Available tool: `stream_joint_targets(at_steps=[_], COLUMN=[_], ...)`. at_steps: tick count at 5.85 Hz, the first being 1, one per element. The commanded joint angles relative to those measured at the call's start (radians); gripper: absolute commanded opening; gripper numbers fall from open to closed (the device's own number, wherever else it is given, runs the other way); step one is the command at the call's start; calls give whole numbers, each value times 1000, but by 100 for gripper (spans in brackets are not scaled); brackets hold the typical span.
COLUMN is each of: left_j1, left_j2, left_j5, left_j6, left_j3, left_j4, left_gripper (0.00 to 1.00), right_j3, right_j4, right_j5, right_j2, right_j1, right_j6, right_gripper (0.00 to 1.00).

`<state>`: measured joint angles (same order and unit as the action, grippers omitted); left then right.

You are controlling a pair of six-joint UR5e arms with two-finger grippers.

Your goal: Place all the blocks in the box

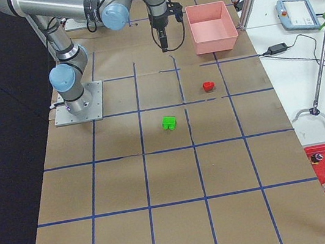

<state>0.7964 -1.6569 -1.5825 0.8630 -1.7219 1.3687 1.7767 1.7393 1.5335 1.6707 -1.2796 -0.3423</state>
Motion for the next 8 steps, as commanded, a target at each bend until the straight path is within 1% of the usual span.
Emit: stream_joint_targets(at_steps=[1, 2, 3, 4, 5, 6, 7, 8], left_j1=[-9, -5, 3, 6, 7, 7, 10, 35], left_j2=[-123, -183, -217, -240, -254, -285, -300, -279], left_j5=[3, 7, 38, 47, 47, 47, 47, 49], left_j6=[19, 14, 13, 10, 10, 11, 8, 4], left_j3=[-4, -5, -31, -100, -176, -208, -209, -208], left_j4=[-72, -120, -179, -291, -430, -497, -500, -500], left_gripper=[100, 100, 100, 100, 100, 100, 100, 100], right_j3=[24, 32, 30, 56, 79, 96, 136, 145], right_j4=[12, 25, 99, 171, 263, 285, 296, 337], right_j5=[4, 2, -1, 0, -16, -13, 5, -4], right_j2=[-28, -93, -130, -137, -138, -147, -195, -288], right_j1=[65, 95, 167, 224, 227, 232, 259, 345], right_j6=[-136, -173, -232, -347, -345, -340, -302, -220], right_gripper=[100, 100, 100, 100, 100, 100, 100, 100])
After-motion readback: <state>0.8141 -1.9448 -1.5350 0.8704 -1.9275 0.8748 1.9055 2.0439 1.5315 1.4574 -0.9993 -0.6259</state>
